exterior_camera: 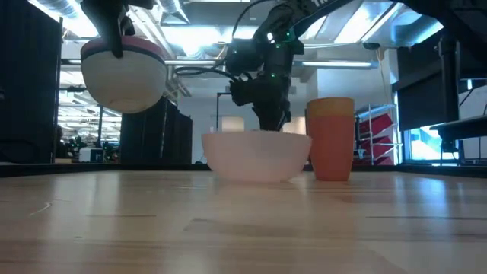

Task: Nest bowls inside each other

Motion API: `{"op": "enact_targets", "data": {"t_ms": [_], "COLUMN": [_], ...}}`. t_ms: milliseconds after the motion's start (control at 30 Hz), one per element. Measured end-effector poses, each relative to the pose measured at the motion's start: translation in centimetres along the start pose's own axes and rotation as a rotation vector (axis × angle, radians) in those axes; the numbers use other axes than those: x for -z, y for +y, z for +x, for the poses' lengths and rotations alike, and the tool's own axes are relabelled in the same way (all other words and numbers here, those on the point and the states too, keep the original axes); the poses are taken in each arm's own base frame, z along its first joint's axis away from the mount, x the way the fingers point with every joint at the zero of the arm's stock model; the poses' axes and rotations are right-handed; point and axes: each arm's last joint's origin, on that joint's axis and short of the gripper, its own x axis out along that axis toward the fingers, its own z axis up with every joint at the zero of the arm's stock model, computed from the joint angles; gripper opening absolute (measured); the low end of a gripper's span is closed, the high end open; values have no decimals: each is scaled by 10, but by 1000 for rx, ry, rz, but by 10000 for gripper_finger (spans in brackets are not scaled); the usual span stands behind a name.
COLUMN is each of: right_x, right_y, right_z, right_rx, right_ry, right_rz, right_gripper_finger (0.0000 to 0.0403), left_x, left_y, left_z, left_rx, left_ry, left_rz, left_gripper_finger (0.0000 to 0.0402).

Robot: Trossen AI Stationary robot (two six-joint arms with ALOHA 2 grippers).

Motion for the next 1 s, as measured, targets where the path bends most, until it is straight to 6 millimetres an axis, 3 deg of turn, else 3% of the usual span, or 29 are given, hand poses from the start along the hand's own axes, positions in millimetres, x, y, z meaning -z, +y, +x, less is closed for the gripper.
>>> {"op": "enact_targets", "data": {"t_ms": [267, 300, 533, 767, 900, 1000], "right_x": [-3, -5, -13, 0, 19, 60], "right_y": [0, 2, 19, 35, 42, 51], "right_z": [-4, -11, -92, -175, -221, -263], "right_rx": [1, 4, 39, 72, 93, 152], "right_ry": [-18, -27, -146, -265, -330, -387], "right_rz": [-4, -9, -59, -103, -118, -76], "right_gripper_finger": [57, 57, 35, 14, 2, 0], "left_x": [0, -1, -8, -15, -19, -22], "left_y": [0, 0, -4, -7, -9, -10], "left_z": [0, 0, 0, -2, -2, 0], "left_rx": [0, 3, 42, 81, 103, 107], "left_ry": [-3, -8, -81, -154, -195, -193], "left_rz": [0, 1, 15, 32, 40, 39], "left_gripper_finger": [22, 22, 22, 22, 22, 22]}}
